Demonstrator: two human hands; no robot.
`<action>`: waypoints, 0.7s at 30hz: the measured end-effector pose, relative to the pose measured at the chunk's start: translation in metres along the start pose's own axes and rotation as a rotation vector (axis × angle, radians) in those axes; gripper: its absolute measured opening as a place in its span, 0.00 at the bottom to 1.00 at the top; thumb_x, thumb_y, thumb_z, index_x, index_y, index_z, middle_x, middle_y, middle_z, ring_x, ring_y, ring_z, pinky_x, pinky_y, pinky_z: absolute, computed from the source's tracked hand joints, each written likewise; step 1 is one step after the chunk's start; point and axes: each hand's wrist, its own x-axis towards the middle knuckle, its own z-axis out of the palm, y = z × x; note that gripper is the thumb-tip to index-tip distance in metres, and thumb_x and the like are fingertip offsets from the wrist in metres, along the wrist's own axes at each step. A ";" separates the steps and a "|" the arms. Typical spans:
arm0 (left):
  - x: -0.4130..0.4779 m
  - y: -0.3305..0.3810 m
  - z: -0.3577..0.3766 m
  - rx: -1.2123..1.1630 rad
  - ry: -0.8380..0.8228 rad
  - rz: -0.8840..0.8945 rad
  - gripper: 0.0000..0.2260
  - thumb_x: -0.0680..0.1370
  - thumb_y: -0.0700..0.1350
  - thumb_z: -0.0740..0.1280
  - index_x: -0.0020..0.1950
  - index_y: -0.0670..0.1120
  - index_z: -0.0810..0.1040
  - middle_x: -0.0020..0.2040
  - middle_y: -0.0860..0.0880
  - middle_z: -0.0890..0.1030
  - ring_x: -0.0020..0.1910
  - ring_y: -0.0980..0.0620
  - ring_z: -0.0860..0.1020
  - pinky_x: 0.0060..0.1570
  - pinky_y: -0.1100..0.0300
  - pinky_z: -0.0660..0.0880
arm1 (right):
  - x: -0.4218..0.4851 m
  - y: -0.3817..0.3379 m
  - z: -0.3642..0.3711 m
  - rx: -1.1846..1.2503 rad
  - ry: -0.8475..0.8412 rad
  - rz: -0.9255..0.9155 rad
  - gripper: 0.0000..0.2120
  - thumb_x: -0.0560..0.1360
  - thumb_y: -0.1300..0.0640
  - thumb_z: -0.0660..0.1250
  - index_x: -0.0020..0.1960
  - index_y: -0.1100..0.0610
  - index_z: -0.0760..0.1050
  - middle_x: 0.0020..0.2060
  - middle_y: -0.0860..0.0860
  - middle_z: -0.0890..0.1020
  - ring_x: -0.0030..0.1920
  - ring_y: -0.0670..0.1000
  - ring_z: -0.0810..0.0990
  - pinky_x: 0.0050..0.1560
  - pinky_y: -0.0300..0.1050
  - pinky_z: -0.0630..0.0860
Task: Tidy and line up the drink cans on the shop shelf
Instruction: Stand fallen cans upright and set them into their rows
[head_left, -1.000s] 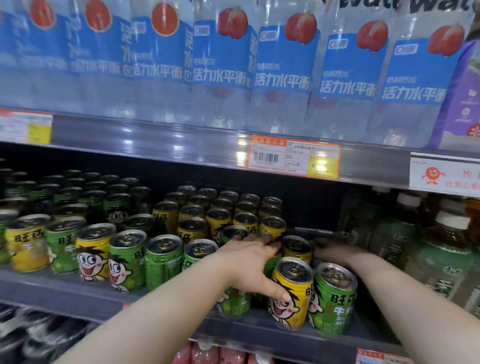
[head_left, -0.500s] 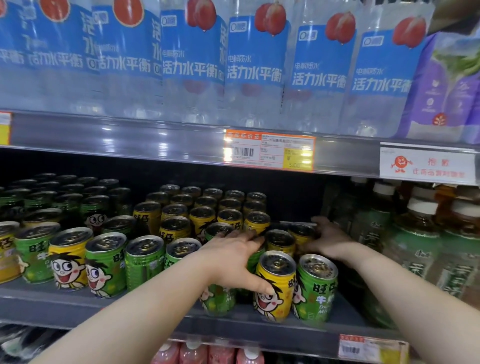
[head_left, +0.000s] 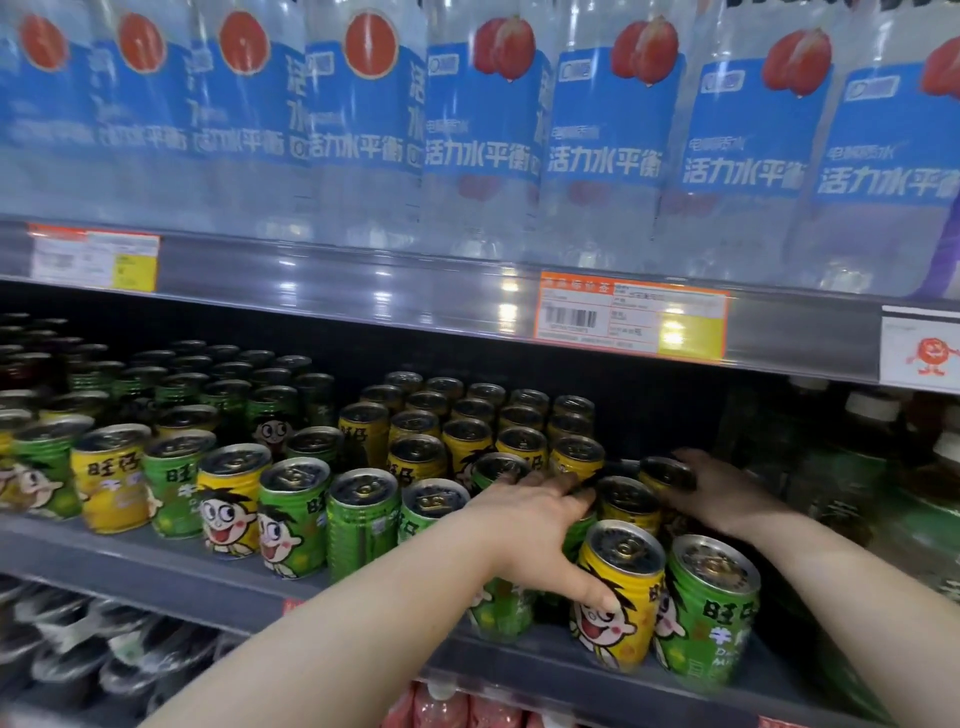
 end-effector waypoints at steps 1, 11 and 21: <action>0.000 -0.001 0.000 -0.004 0.005 0.000 0.44 0.68 0.70 0.62 0.76 0.53 0.49 0.78 0.49 0.49 0.76 0.45 0.49 0.72 0.45 0.48 | 0.003 -0.001 0.004 -0.028 0.022 0.005 0.26 0.75 0.48 0.65 0.71 0.55 0.64 0.66 0.56 0.73 0.64 0.56 0.73 0.59 0.43 0.70; -0.007 0.000 -0.002 -0.122 0.083 -0.012 0.52 0.55 0.77 0.44 0.73 0.51 0.62 0.73 0.47 0.64 0.71 0.44 0.63 0.66 0.46 0.63 | 0.001 -0.009 -0.001 -0.117 0.066 -0.058 0.24 0.72 0.51 0.70 0.67 0.53 0.71 0.63 0.56 0.77 0.61 0.57 0.76 0.58 0.47 0.72; -0.008 -0.003 0.012 -0.535 0.609 -0.084 0.39 0.68 0.74 0.45 0.44 0.43 0.79 0.46 0.41 0.81 0.48 0.41 0.77 0.45 0.52 0.72 | -0.091 -0.068 0.010 -0.215 -0.257 -0.590 0.36 0.60 0.22 0.57 0.65 0.35 0.64 0.67 0.32 0.60 0.69 0.37 0.61 0.69 0.31 0.58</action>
